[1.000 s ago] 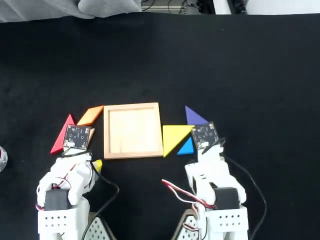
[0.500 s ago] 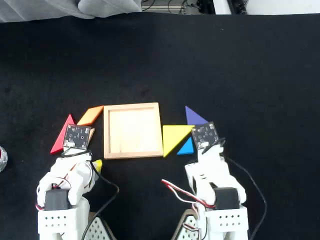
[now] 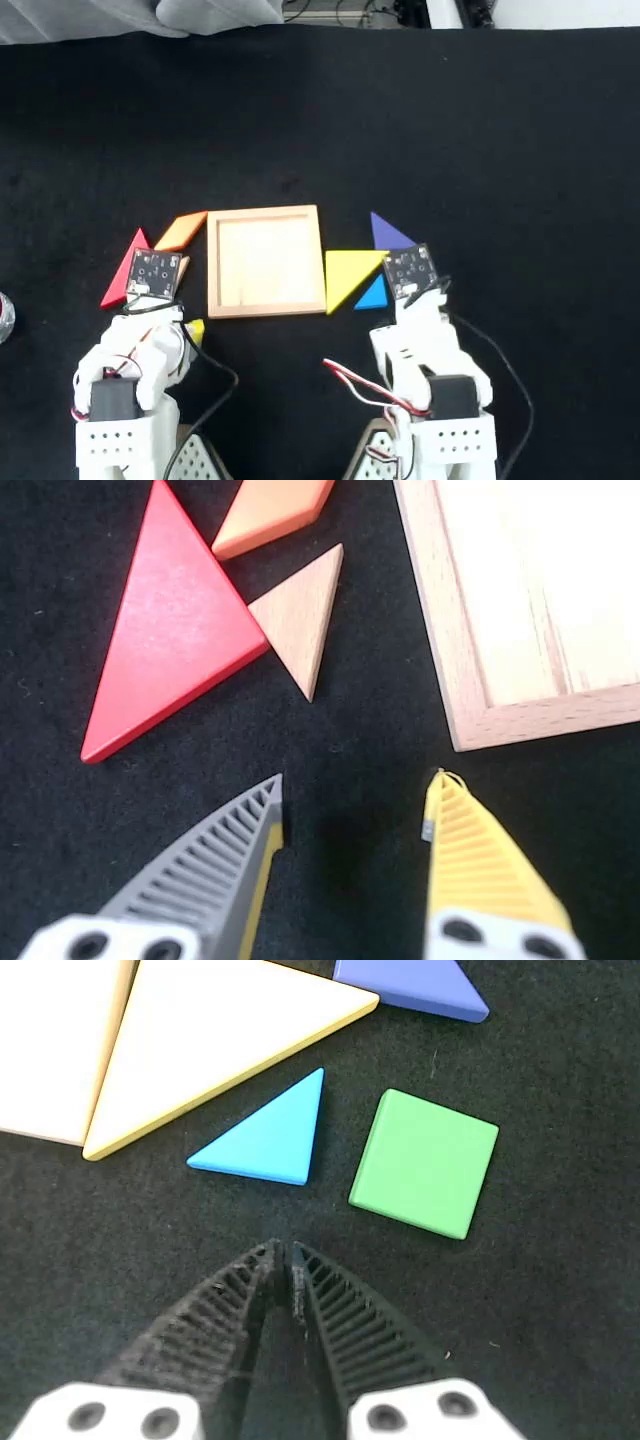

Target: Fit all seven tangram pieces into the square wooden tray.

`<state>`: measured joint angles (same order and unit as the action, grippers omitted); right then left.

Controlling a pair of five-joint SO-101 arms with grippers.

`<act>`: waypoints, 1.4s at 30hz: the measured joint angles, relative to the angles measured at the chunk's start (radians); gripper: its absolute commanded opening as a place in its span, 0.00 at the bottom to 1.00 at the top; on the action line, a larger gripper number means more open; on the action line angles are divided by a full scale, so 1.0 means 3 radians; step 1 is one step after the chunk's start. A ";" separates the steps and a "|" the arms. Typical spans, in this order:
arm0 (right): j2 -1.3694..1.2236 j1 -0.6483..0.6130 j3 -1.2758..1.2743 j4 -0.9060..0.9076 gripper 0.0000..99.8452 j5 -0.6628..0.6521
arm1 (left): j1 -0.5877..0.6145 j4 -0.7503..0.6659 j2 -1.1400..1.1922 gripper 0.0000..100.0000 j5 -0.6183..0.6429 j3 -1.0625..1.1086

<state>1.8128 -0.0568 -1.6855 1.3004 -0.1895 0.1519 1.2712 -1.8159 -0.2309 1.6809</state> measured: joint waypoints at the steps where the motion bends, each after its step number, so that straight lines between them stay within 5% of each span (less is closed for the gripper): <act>1: 0.0000 0.0000 0.0000 0.0000 0.01 0.0000 | 0.0000 0.0000 0.0000 0.23 0.0000 0.0000; 10: 0.0000 0.0000 0.0000 0.0000 0.01 0.0000 | 0.0000 -0.0113 0.0000 0.23 0.0000 0.0000; 21: 0.0000 0.0000 0.0000 0.0000 0.01 0.0000 | 0.0527 -0.0419 -0.0005 0.23 -0.0015 -0.0435; 27: 0.0000 0.0000 0.0000 0.0000 0.01 0.0000 | 0.0767 -0.0772 -0.0005 0.23 -0.0767 -0.0425; 31: 0.0000 0.0000 0.0000 0.0000 0.01 0.0000 | 0.0962 -0.1079 -0.0005 0.23 -0.0854 -0.0425; 42: 0.0000 0.0000 0.0000 0.0000 0.01 0.0000 | 0.0880 -0.0051 0.0793 0.24 -0.1202 -0.1534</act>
<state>1.8128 -0.0568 -1.6855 1.3004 -0.1895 0.4158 1.2559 -1.5781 -0.5915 1.2206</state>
